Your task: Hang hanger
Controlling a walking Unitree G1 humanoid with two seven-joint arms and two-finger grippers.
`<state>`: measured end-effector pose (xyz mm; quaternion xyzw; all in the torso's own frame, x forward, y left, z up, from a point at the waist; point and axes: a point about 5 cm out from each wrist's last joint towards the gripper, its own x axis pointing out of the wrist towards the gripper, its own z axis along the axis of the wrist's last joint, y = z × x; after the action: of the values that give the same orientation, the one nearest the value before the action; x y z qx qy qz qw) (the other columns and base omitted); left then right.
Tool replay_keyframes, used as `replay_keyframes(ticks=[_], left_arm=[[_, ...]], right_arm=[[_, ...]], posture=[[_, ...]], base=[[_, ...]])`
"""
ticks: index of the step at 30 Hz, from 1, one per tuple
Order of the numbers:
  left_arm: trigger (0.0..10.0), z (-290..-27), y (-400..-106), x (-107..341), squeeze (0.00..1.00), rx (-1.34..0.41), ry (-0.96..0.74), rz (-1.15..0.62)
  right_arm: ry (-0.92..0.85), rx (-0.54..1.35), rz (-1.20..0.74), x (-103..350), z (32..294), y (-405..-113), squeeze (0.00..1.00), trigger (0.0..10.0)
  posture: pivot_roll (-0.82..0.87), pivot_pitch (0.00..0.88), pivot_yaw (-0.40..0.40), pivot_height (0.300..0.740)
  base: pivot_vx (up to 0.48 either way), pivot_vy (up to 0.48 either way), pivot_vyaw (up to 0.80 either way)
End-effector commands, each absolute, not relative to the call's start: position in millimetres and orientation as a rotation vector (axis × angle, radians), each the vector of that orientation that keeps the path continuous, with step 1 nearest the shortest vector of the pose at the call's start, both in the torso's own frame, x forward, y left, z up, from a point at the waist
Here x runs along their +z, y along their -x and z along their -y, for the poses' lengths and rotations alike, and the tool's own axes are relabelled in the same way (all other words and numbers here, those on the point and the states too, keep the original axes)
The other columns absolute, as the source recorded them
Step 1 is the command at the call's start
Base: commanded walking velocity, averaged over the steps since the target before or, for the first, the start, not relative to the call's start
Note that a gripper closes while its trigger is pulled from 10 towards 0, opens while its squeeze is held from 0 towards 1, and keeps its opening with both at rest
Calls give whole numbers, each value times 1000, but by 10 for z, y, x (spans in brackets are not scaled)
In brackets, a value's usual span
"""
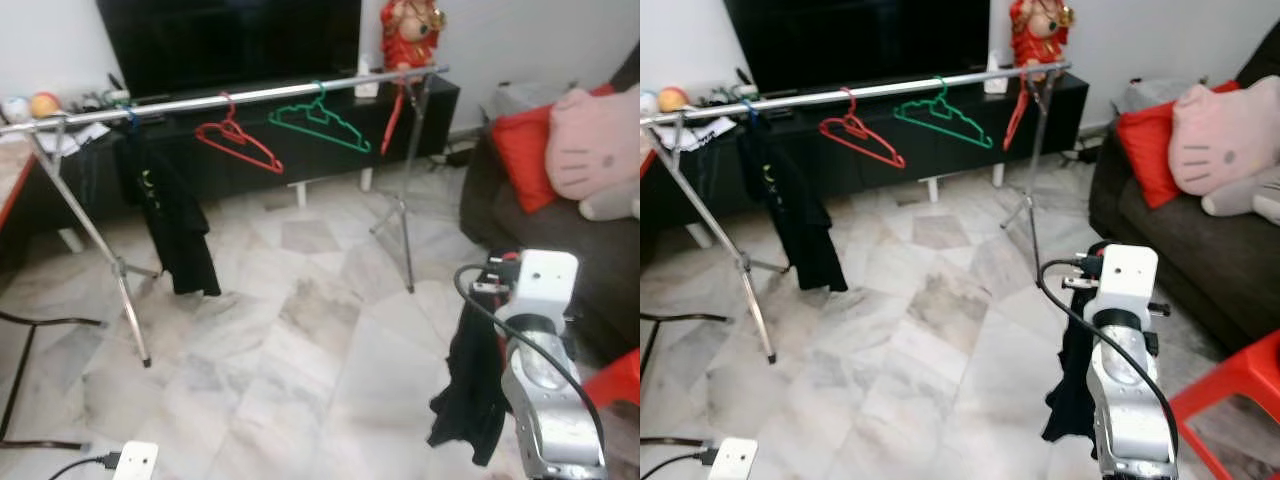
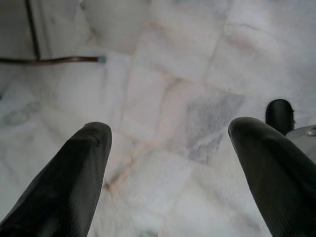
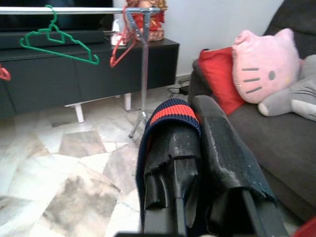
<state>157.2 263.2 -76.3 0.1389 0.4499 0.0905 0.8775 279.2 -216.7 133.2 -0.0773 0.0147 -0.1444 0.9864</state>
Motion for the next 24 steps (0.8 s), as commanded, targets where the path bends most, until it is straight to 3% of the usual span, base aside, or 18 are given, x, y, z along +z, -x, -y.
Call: replay_keyframes(ticks=[1, 4, 24], left_arm=[[10000, -2638, -1541, -778, 0, 192, -291, -957], [10000, -2635, -1542, -779, 0, 193, -278, -958], [10000, -2613, -1540, -794, 0, 209, -187, -972]], right_arm=[[164, -300, 3, 1401, 2197, -2791, 0, 10000], [163, -302, 2, 1400, 2203, -2793, 0, 10000], [144, -316, -21, 1373, 2242, -2799, 0, 10000]], posture=[[-184, 0, 25, 740], [-182, 0, 22, 740], [-184, 4, 22, 740]], base=[[0, 0, 563], [0, 0, 550], [24, 0, 0]])
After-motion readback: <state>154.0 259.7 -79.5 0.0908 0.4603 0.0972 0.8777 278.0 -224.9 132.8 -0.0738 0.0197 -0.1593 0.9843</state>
